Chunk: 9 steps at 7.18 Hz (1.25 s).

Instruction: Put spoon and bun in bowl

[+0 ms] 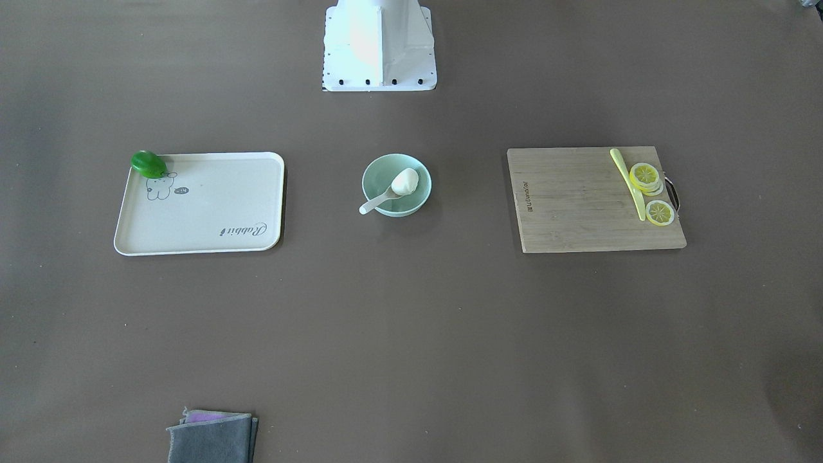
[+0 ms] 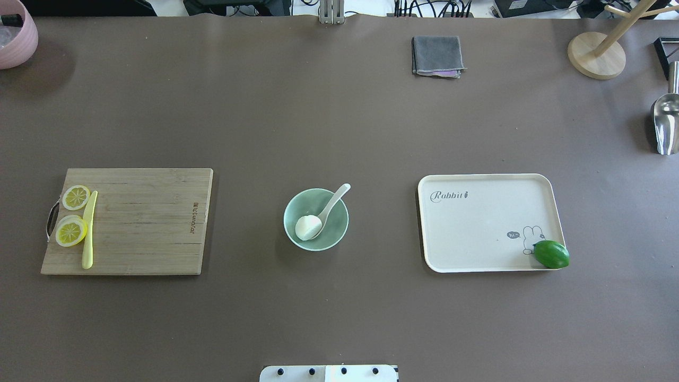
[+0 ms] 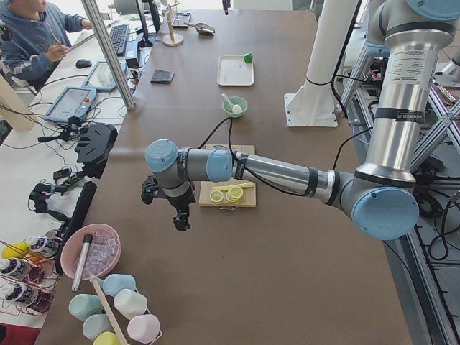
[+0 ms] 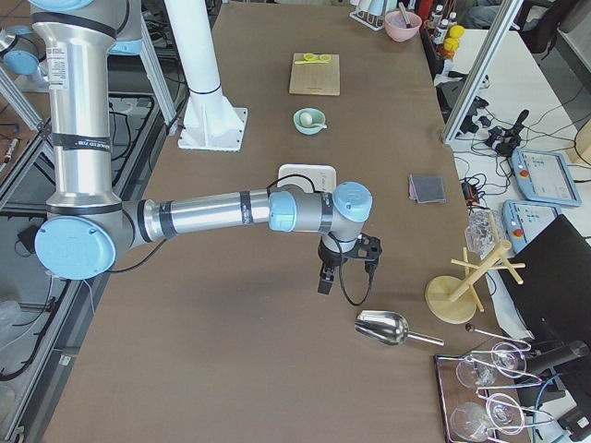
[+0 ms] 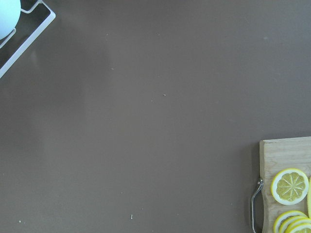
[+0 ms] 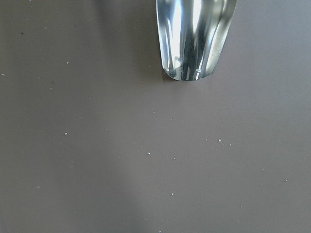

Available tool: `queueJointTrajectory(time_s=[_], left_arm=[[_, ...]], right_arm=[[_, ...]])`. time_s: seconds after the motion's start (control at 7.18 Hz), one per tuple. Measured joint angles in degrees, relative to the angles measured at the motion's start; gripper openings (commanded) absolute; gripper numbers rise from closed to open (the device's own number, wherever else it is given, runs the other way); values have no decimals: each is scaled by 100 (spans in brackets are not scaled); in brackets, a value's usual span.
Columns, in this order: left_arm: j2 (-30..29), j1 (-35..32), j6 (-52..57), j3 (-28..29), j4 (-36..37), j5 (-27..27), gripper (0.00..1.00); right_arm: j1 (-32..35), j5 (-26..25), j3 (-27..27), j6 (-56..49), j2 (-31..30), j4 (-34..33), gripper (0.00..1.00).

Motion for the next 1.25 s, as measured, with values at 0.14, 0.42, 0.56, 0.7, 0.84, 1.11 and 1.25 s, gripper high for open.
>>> queueJointTrajectory(time_s=[0.14, 0.42, 0.56, 0.7, 0.84, 1.11, 1.25], left_arm=[[7, -26, -3, -18, 6, 0, 98], [11, -88, -7, -61, 16, 35, 98], [0, -93, -52, -65, 9, 40, 99], [-22, -94, -194, -71, -1, 41, 99], [-50, -92, -375, -85, -5, 46, 99], [-38, -92, -496, -113, -32, 41, 99], [-30, -91, -508, -133, -44, 39, 99]], right_arm=[[15, -8, 2, -34, -29, 19, 100], [64, -95, 6, -302, -65, 155, 100], [97, -193, 7, -491, -88, 193, 100], [120, -272, 18, -649, -101, 210, 100], [133, -340, 45, -725, -80, 216, 100], [135, -461, 86, -732, -8, 218, 100], [131, -488, 90, -712, 40, 220, 100]])
